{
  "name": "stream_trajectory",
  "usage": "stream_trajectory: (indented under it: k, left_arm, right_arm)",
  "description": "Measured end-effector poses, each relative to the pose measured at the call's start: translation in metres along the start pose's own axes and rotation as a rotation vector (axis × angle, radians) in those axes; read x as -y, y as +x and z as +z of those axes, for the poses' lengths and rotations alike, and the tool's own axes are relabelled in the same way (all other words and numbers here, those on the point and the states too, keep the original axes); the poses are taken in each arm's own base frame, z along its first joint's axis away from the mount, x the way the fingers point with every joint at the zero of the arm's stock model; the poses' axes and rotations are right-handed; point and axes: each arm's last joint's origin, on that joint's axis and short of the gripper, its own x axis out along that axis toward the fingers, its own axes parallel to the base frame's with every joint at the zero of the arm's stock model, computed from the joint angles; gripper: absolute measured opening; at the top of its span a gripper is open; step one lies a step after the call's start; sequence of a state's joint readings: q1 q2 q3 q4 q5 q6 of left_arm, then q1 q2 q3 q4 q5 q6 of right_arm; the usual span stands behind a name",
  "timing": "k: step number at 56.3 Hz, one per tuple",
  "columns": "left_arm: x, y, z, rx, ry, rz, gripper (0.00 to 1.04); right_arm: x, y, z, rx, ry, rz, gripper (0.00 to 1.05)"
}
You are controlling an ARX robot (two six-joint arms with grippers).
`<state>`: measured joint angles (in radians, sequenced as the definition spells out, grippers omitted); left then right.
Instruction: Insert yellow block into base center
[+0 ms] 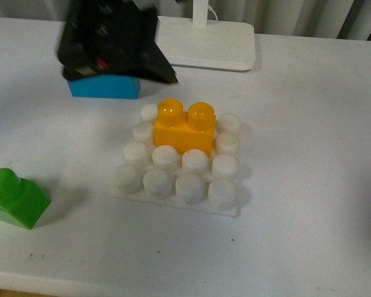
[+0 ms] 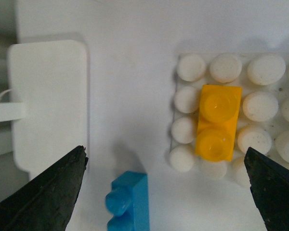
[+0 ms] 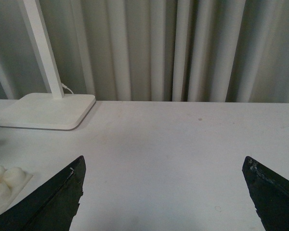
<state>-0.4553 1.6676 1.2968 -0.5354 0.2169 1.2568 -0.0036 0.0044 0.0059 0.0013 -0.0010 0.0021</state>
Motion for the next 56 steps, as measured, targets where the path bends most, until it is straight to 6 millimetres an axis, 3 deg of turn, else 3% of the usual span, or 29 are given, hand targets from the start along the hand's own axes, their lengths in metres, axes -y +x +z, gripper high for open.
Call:
stream_trajectory:
  k: [5,16,22,28,35,42,51,56]
  left_arm:
    - [0.01,-0.028,-0.01,0.027,-0.032,0.123,0.98]
    - [0.039,-0.067,-0.032,0.079,-0.184,0.398,0.98]
    - [0.058,-0.094,-0.041,0.118,-0.36,0.616,0.98]
    - [0.091,-0.118,-0.054,0.203,-0.581,0.807,0.98]
    - [0.135,-0.124,-0.078,0.223,-0.91,0.94,0.98]
    - [0.176,-0.114,-0.097,0.228,-1.208,1.013,0.98]
    - [0.179,-0.115,-0.097,0.291,-1.281,1.021,0.98]
    - [0.185,-0.115,-0.104,0.392,-1.231,1.095,0.8]
  right_arm:
    - [0.0,0.0,0.0,0.0,0.0,0.0,0.96]
    - [0.0,0.0,0.0,0.0,0.0,0.0,0.96]
    - [0.0,0.0,0.0,0.0,0.0,0.0,0.96]
    - [0.0,0.0,0.0,0.0,0.0,0.0,0.96]
    - [0.0,0.0,0.0,0.0,0.0,0.0,0.96]
    - [0.0,0.0,0.0,0.0,0.0,0.0,0.96]
    - [0.0,0.0,0.0,0.0,0.0,0.0,0.96]
    - [0.0,0.0,0.0,0.0,0.0,0.0,0.96]
